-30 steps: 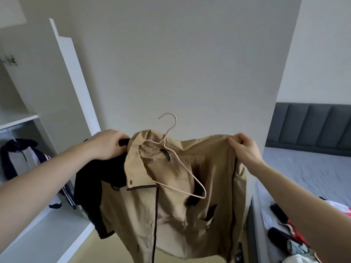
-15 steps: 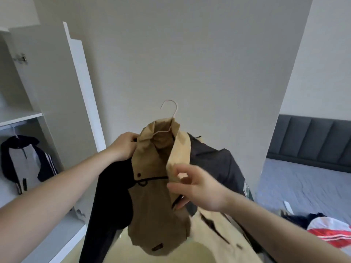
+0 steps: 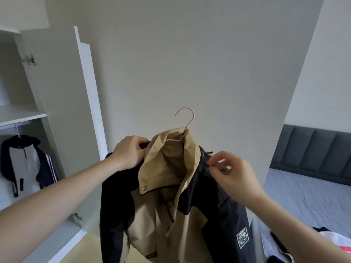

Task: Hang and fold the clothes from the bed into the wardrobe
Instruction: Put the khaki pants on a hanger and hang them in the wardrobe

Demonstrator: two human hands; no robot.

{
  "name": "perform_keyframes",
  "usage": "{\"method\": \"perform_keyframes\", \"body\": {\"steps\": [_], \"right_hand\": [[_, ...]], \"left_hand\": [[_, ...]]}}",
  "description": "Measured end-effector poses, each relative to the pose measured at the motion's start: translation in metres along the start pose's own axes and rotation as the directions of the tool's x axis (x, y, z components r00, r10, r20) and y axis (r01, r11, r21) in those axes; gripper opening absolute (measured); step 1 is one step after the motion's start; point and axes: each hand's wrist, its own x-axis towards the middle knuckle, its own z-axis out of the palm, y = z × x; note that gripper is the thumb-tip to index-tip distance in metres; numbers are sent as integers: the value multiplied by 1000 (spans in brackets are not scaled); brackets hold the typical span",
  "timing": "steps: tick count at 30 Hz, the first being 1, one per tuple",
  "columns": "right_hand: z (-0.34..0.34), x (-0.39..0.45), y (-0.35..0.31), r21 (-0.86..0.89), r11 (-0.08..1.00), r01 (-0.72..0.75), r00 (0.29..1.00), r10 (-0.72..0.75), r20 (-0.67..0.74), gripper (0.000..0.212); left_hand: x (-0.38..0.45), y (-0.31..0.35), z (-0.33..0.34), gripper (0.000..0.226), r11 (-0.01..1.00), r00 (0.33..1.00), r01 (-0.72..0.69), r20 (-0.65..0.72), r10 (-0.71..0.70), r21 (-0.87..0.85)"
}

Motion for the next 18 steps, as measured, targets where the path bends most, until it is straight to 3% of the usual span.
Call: {"method": "perform_keyframes", "body": {"steps": [2, 4, 6, 9, 10, 14, 18], "right_hand": [[-13, 12, 15, -121, 992, -16, 1000, 16, 0, 23], [-13, 21, 31, -275, 959, -63, 984, 106, 144, 29], [-3, 27, 45, -304, 948, -94, 953, 174, 248, 31], [17, 39, 55, -307, 951, -34, 939, 136, 315, 6], [23, 45, 56, -309, 951, -15, 933, 124, 337, 8], [55, 67, 60, -180, 984, 1, 888, 82, 452, 36], [101, 87, 63, 62, 996, -58, 888, 23, 459, 32]], "left_hand": [[-1, -9, -3, 40, 1000, 1000, 14, 12, -14, -13], [-2, -16, -6, 40, 999, 999, 33, 41, -32, -34], [-2, -24, -8, 41, 997, 997, 54, 63, -50, -59], [-4, -39, -11, 44, 991, 993, 82, 98, -72, -108], [-5, -46, -11, 45, 988, 991, 91, 104, -79, -121], [-6, -76, -14, 39, 979, 987, 138, 105, -123, -153], [2, -108, -17, 32, 957, 977, 211, 66, -202, -199]]}}
